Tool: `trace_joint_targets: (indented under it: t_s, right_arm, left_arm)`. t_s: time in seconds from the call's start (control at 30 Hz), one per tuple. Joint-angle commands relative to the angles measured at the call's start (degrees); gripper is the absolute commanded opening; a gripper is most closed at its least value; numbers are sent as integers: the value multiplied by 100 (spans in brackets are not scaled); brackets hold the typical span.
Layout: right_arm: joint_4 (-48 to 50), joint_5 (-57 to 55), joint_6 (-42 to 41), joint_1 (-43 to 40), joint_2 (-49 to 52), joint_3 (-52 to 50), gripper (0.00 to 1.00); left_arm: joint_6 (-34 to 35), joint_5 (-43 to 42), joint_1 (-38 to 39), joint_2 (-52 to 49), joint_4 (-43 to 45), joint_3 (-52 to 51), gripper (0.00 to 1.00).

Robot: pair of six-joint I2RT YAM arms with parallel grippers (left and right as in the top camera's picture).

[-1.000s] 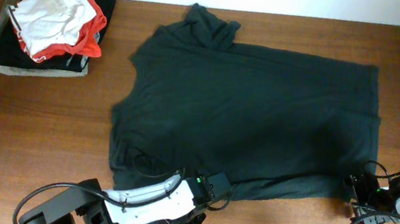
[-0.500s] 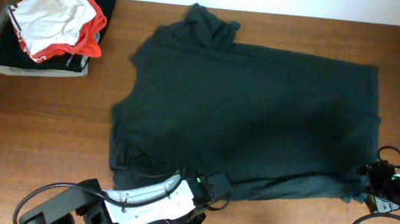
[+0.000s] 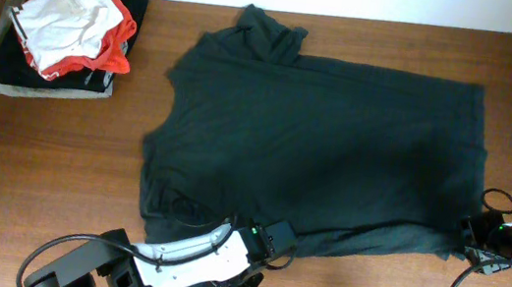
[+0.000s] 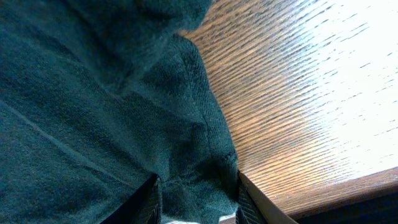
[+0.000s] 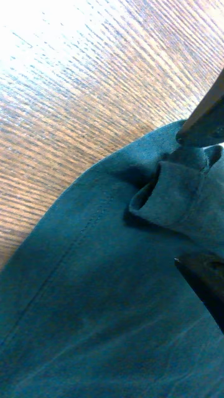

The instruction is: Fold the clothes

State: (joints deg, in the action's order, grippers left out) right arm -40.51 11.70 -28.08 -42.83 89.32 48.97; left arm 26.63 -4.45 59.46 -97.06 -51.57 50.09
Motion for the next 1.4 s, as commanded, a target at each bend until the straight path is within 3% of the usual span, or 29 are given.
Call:
trace_joint_targets:
  t_s: [0.0, 0.23, 0.53, 0.93, 1.0, 1.07, 1.13, 1.17, 1.23, 1.37]
  right_arm:
    - [48, -11, 22, -33, 31, 85, 54]
    - [133, -13, 22, -33, 31, 85, 50]
    - [9, 11, 24, -24, 31, 81, 29]
    - [129, -11, 20, 323, 31, 26, 28]
    - [136, -35, 20, 323, 31, 26, 26]
    - [136, -35, 17, 321, 31, 26, 17]
    - [162, -35, 20, 321, 31, 26, 12]
    - [179, -33, 17, 321, 31, 28, 5]
    - [175, -31, 9, 304, 31, 35, 4]
    - [83, -28, -96, 295, -59, 76, 4]
  left_arm:
    - [-37, -20, 13, 33, 57, -118, 37]
    - [-37, -20, 13, 33, 57, -118, 37]
    - [-37, -20, 13, 33, 61, -118, 37]
    - [-35, -20, 13, 33, 57, -118, 37]
    - [-35, -20, 13, 33, 59, -118, 37]
    - [-37, -20, 13, 31, 57, -118, 37]
    - [-37, -17, 13, 33, 57, -118, 28]
    - [-35, -20, 13, 33, 57, -118, 16]
    - [-33, -28, 13, 35, -22, -90, 1]
    - [-35, 2, 13, 214, -498, 254, 1]
